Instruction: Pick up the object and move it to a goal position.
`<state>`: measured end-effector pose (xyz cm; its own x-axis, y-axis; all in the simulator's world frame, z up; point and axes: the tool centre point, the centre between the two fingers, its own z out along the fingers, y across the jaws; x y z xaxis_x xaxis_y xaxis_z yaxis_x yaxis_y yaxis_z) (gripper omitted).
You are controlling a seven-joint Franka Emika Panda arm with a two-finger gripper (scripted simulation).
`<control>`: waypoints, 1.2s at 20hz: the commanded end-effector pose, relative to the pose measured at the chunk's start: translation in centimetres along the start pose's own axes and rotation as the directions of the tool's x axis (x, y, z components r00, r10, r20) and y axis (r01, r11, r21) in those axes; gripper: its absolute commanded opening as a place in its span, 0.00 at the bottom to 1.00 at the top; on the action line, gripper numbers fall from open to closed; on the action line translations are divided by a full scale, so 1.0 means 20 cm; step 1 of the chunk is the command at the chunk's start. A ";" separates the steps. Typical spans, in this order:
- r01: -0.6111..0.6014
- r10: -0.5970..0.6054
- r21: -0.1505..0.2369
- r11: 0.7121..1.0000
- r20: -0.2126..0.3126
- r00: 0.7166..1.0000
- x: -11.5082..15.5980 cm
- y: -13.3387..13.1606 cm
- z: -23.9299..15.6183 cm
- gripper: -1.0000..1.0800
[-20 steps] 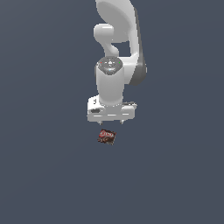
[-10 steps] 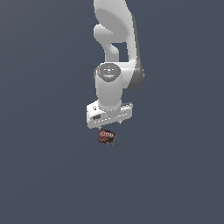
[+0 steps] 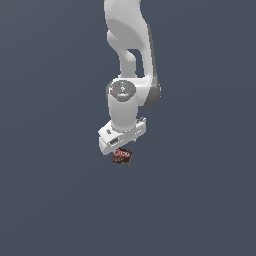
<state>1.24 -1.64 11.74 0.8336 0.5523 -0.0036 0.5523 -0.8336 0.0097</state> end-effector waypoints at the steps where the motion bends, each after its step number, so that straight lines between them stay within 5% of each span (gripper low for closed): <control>1: 0.071 -0.071 0.000 0.997 0.001 0.997 0.00 0.01 0.03 0.96; 9: 0.290 -0.290 0.002 0.957 0.002 0.957 -0.01 0.02 0.11 0.96; 24: 0.591 -0.591 0.005 0.807 -0.006 0.807 -0.02 0.05 0.24 0.96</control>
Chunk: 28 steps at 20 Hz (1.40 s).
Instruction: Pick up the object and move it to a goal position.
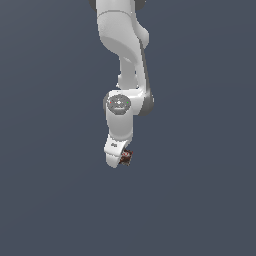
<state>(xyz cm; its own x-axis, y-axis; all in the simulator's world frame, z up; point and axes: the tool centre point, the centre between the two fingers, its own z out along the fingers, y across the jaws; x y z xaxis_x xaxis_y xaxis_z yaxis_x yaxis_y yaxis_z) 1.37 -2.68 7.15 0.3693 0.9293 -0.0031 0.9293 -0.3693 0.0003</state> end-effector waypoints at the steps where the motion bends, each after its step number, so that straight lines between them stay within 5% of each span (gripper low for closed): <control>1: 0.037 -0.037 0.000 0.999 -0.001 0.999 0.00 0.00 0.01 0.96; 27: 0.082 -0.082 0.000 0.997 -0.003 0.997 0.00 0.00 0.28 0.96; 28: 0.082 -0.082 0.000 0.997 -0.003 0.997 0.00 0.00 0.28 0.00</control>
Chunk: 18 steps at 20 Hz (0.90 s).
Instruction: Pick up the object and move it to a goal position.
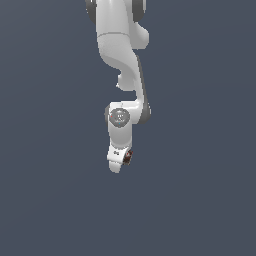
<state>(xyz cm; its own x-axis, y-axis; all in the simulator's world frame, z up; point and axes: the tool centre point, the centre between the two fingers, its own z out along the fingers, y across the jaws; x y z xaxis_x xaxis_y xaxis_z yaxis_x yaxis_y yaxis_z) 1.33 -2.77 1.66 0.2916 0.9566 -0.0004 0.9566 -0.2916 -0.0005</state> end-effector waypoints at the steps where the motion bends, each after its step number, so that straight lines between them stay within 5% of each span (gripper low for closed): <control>1: 0.000 0.000 0.000 1.000 0.000 1.000 0.00 0.00 0.00 0.00; 12: 0.000 0.000 -0.002 1.000 0.000 1.000 -0.01 0.00 0.00 0.00; 18: 0.000 0.000 -0.002 1.000 0.000 1.000 -0.13 -0.02 0.00 0.00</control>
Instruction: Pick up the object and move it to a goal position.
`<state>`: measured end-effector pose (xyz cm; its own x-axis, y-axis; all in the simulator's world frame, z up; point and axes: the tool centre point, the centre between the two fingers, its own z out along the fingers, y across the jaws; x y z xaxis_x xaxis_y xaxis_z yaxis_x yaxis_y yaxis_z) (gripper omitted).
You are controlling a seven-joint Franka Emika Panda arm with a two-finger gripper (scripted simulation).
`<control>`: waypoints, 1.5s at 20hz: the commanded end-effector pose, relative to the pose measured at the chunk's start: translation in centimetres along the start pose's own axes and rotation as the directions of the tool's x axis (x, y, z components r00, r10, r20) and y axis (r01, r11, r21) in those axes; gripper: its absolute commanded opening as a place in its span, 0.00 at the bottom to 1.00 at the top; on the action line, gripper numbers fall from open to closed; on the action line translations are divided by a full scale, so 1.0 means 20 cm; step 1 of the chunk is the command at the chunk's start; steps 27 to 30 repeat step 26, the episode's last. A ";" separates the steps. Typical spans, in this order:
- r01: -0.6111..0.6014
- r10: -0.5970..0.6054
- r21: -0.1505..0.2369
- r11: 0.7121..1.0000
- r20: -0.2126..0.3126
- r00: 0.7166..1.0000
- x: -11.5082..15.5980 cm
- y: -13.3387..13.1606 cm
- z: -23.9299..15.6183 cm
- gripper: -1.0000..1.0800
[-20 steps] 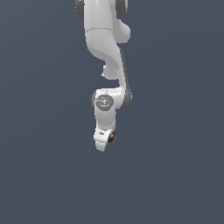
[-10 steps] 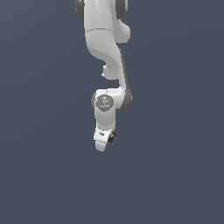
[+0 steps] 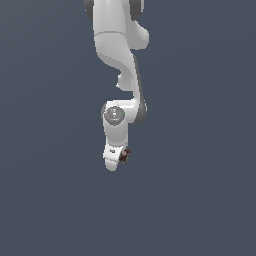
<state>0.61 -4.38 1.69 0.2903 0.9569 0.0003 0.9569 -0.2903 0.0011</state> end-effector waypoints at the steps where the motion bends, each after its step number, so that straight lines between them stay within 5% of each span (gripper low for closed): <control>1: -0.002 0.002 0.000 1.000 0.000 1.000 -0.08 -0.01 0.00 0.00; 17: -0.002 0.002 0.001 1.000 0.000 1.000 -0.88 -0.11 -0.01 0.00; 30: -0.001 0.001 0.001 1.000 0.000 1.000 -1.02 -0.11 -0.01 0.00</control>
